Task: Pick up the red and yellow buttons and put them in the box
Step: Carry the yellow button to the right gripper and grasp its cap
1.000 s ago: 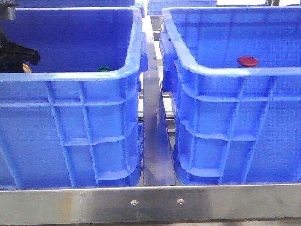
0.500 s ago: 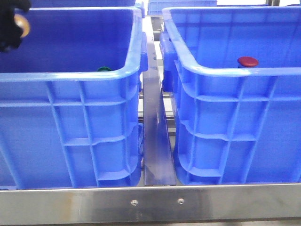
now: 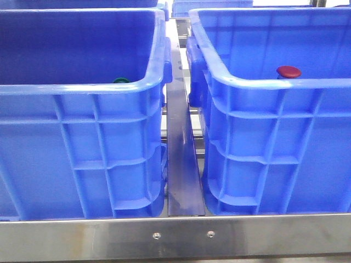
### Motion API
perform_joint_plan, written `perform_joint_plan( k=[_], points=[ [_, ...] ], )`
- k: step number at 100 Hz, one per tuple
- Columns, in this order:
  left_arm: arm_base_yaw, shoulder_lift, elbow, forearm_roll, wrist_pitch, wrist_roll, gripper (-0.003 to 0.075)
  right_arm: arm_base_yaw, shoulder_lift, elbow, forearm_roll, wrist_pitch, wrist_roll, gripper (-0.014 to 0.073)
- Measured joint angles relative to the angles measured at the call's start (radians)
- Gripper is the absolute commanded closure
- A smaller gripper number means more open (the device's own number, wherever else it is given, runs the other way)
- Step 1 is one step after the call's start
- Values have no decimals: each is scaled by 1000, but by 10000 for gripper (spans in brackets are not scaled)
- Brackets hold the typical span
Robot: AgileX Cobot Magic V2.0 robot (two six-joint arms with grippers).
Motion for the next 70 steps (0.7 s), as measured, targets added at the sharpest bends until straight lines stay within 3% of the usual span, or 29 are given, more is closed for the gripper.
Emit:
perform_joint_plan(
  k=[11,20,27,42,49,70],
  points=[
    [-115,0,0,0,-27,2,741,0,0,0,0,5,0,650],
    [-178,0,0,0,-50,4,741,0,0,0,0,21,0,566],
    [-198,0,0,2,-61,4,741,0,0,0,0,43,0,440],
    [-204,0,0,10,-66,4,741,0,0,0,-2,89,0,52],
    [-204,0,0,13,-66,4,741,0,0,0,-2,110,0,-76],
    [-205,0,0,14,-66,4,741,0,0,0,159,195,0,-48]
  ],
)
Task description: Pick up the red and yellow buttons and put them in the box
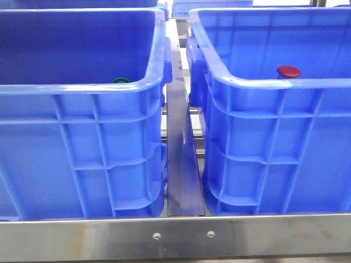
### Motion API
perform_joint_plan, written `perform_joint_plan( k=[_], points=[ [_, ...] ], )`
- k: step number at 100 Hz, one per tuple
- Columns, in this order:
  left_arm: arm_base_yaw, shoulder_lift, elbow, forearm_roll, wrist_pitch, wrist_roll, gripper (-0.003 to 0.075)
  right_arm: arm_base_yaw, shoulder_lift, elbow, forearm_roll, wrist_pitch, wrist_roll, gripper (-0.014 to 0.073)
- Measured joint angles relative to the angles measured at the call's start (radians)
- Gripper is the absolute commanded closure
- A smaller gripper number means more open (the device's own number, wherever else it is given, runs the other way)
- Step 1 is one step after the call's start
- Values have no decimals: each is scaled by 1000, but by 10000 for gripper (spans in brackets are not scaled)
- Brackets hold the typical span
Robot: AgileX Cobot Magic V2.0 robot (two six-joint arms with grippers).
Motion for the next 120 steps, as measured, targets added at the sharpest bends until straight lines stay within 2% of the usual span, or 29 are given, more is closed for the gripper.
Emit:
perform_joint_plan(
  k=[9,31,46,60,97,108,120],
  points=[
    [0,0,0,0,0,0,741,0,13,0,133,71,0,-48],
    [0,0,0,0,0,0,741,0,122,0,316,287,43,-48],
    [0,0,0,0,0,0,741,0,240,-4,328,456,76,-48],
    [0,0,0,0,0,0,741,5,336,-34,328,551,85,-48],
    [0,0,0,0,0,0,741,111,477,-153,328,585,90,-46],
    [0,0,0,0,0,0,741,130,513,-183,328,590,88,28],
    [0,0,0,0,0,0,741,136,532,-201,328,598,88,235]
  ],
)
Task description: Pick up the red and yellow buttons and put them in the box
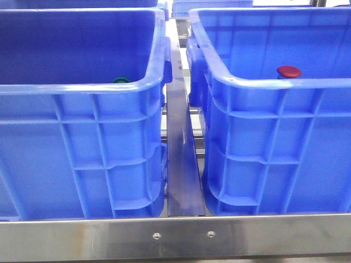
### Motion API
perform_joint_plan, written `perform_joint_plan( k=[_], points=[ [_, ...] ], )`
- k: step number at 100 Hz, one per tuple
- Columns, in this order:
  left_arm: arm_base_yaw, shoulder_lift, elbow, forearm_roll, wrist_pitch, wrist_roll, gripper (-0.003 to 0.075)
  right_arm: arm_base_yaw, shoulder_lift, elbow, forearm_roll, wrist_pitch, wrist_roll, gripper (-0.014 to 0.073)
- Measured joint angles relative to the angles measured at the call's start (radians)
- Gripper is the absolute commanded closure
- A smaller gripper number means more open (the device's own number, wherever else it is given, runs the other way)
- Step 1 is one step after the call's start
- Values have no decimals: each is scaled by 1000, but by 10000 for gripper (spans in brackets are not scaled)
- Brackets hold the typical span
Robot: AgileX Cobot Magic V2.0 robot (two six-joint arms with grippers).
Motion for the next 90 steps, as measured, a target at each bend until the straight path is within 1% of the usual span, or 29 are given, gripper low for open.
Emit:
perform_joint_plan(
  k=[3,10,17,23,26,30,33,34,36,38,40,42,44,45,49,54,64,77,90],
  points=[
    [0,0,0,0,0,0,741,1,0,0,0,2,0,304],
    [0,0,0,0,0,0,740,1,0,-1,0,6,0,417],
    [0,0,0,0,0,0,731,1,0,-1,0,6,0,474],
    [0,0,0,0,0,0,678,1,0,-1,0,6,0,477],
    [0,0,0,0,0,0,638,1,0,-1,0,6,0,477],
    [0,0,0,0,0,0,552,1,0,-1,0,6,0,477],
    [0,0,0,0,0,0,507,1,0,-1,0,6,-2,477],
    [0,0,0,0,0,0,477,1,0,-1,0,6,-4,477],
    [0,0,0,0,0,0,445,1,0,-1,0,6,-7,477],
    [0,0,0,0,0,0,381,1,0,-1,0,6,-7,477],
    [0,0,0,0,0,0,335,1,0,-1,0,6,-9,477],
    [0,0,0,0,0,0,307,1,0,-1,0,6,-11,477],
    [0,0,0,0,0,0,255,1,0,-1,0,6,-11,477],
    [0,0,0,0,0,0,255,2,0,-1,0,6,-13,477],
    [0,0,0,0,0,0,188,2,0,-1,0,6,-16,477],
    [0,0,0,2,0,0,161,2,0,-1,-2,1,-25,477],
    [0,-1,0,34,0,-47,167,2,0,-1,-2,-33,-52,477],
    [0,-4,0,159,34,-165,167,-9,0,-1,-2,-79,-85,477],
    [0,-31,10,270,90,-276,167,-68,0,-1,-2,-95,-103,477]
  ],
)
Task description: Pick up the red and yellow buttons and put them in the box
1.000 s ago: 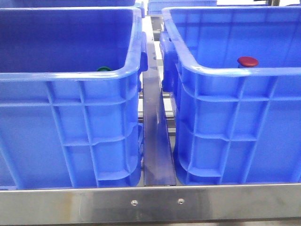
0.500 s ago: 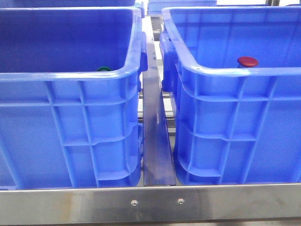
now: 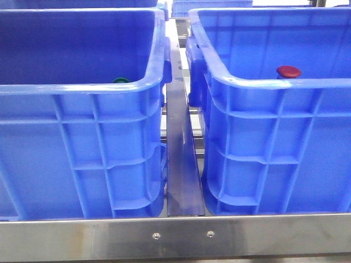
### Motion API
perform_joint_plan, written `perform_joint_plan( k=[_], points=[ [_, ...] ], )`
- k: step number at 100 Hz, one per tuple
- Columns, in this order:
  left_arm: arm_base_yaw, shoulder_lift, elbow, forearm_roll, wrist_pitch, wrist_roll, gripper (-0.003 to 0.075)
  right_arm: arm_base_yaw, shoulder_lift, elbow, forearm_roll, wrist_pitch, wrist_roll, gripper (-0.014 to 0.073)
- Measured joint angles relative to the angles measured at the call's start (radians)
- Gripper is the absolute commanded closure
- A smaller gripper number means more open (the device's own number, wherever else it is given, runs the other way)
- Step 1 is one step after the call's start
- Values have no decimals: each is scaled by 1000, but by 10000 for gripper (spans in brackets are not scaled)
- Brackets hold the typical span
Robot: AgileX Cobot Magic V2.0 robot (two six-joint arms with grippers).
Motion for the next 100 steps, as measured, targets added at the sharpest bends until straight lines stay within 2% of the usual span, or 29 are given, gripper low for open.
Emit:
perform_joint_plan(
  k=[12,24,46,68,75,84,91,100],
  points=[
    [26,-51,41,31,-3,-49,167,-70,0,0,0,0,-2,477],
    [110,-113,93,18,-31,-61,167,-138,0,0,0,32,-5,477],
    [379,-209,212,-23,-74,-63,168,-232,0,0,0,89,-17,477],
    [652,-275,323,-62,-98,-64,186,-293,0,0,0,81,-109,477],
    [705,-306,357,-64,-110,-64,225,-313,-6,0,0,60,-146,477],
    [737,-358,399,-64,-136,-64,312,-340,-19,0,0,17,-194,477],
    [742,-405,426,-64,-156,-64,412,-358,-30,0,0,-30,-244,477],
    [746,-465,454,-64,-169,-64,584,-372,-40,0,0,-115,-316,477]
  ],
)
